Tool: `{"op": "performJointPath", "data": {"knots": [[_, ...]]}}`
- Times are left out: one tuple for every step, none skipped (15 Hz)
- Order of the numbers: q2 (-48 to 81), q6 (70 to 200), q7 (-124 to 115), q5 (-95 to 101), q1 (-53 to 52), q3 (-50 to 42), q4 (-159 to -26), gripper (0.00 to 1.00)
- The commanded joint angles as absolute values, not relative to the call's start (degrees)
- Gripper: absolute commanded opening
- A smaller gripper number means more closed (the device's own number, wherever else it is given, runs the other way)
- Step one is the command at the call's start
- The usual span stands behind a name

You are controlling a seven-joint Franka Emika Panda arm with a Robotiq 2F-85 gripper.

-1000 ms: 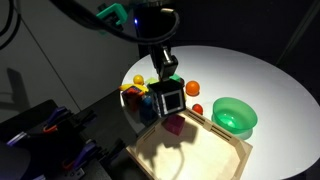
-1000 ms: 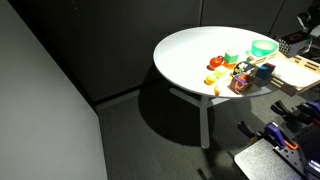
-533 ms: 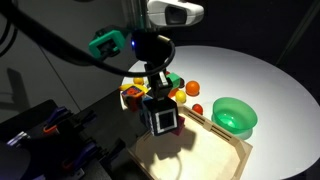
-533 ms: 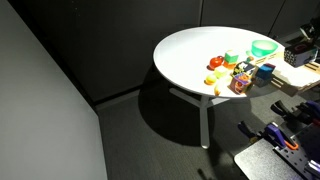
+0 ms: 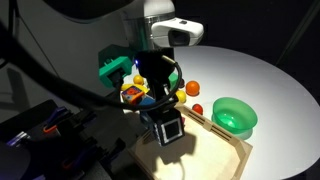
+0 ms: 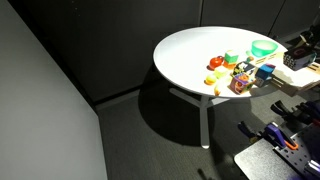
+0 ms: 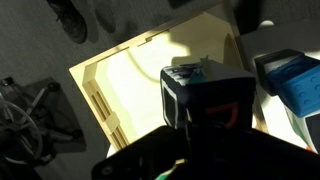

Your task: Pick up the plushy cube with letter D and put it in the crate

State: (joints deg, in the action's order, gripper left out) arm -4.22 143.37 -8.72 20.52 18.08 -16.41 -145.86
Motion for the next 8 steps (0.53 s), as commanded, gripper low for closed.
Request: {"op": "performJointPath", "data": {"knots": [[-4.26, 144.65, -5.57, 20.14, 18.44, -16.87, -146.46, 0.33], [-4.38, 144.31, -4.90, 19.78, 18.34, -16.88, -146.51, 0.42], [-4.61, 144.08, -4.78, 19.90, 18.27, -16.80, -146.55, 0.49], [-4.90, 143.39, -5.26, 20.11, 18.15, -16.58, -146.41, 0.58], [-5.59, 142.83, -5.69, 20.18, 17.87, -16.22, -146.41, 0.64], [-6.31, 142.35, -6.95, 20.63, 17.55, -15.73, -146.31, 0.73], [-6.79, 141.99, -7.72, 21.03, 17.34, -15.28, -146.16, 0.81], [-7.39, 141.54, -8.39, 21.20, 17.06, -14.70, -145.97, 0.88]]}}
